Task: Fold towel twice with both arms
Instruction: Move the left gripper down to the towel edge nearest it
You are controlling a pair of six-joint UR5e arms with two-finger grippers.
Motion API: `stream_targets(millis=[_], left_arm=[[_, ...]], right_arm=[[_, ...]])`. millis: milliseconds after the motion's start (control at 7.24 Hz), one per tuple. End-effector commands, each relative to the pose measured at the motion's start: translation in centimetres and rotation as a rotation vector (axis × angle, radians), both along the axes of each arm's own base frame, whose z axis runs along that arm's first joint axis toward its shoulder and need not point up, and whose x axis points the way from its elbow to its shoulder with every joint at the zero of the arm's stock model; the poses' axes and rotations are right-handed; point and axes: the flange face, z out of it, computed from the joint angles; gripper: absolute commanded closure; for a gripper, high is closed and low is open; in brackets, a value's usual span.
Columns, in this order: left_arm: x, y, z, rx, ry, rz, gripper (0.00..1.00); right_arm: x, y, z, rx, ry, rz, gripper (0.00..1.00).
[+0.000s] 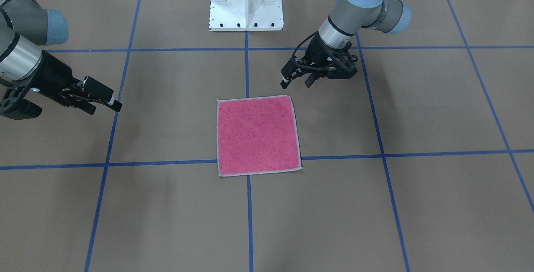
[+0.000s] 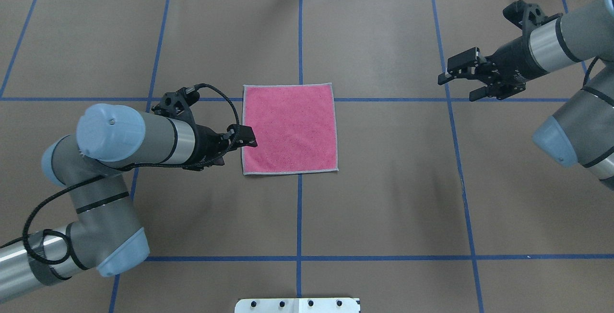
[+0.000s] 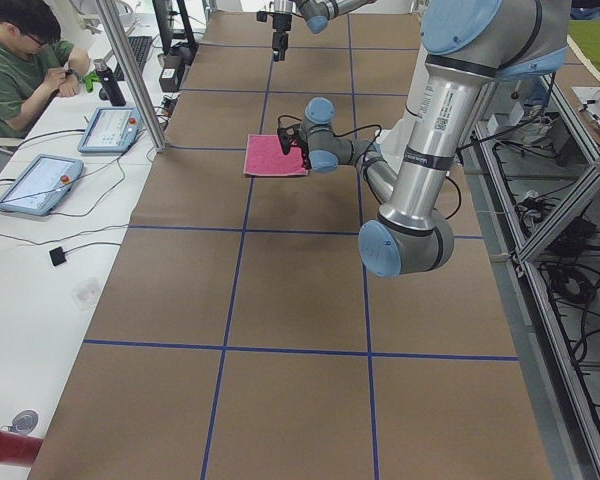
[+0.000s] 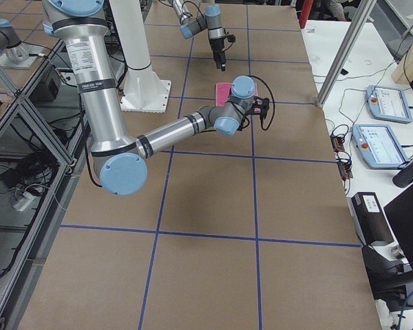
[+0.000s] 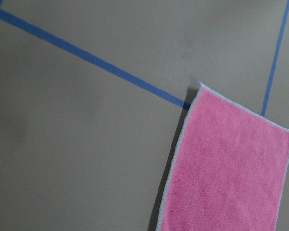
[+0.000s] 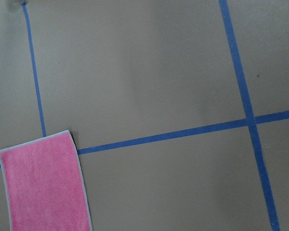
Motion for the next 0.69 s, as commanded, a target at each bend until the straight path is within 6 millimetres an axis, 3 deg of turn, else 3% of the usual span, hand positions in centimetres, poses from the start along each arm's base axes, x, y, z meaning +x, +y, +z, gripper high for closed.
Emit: stream_targets(millis=[0,276,553], left_arm=[[3.8,-1.2,0.2,-0.006,-0.03,-0.003,0.01],[4.5,-1.5,1.4,-0.015,-0.053,0.0,0.01],[6.1,-0.3,2.4,-0.026,-0.072,0.025,0.06]], right_arm=[[-2.0,0.7,-0.9,0.024,0.002,-0.006,0.0],[-2.4,1.0,-1.2,0.024,-0.002,-0.013,0.0],[-2.4,1.0,-1.2,0.024,-0.002,-0.013,0.0]])
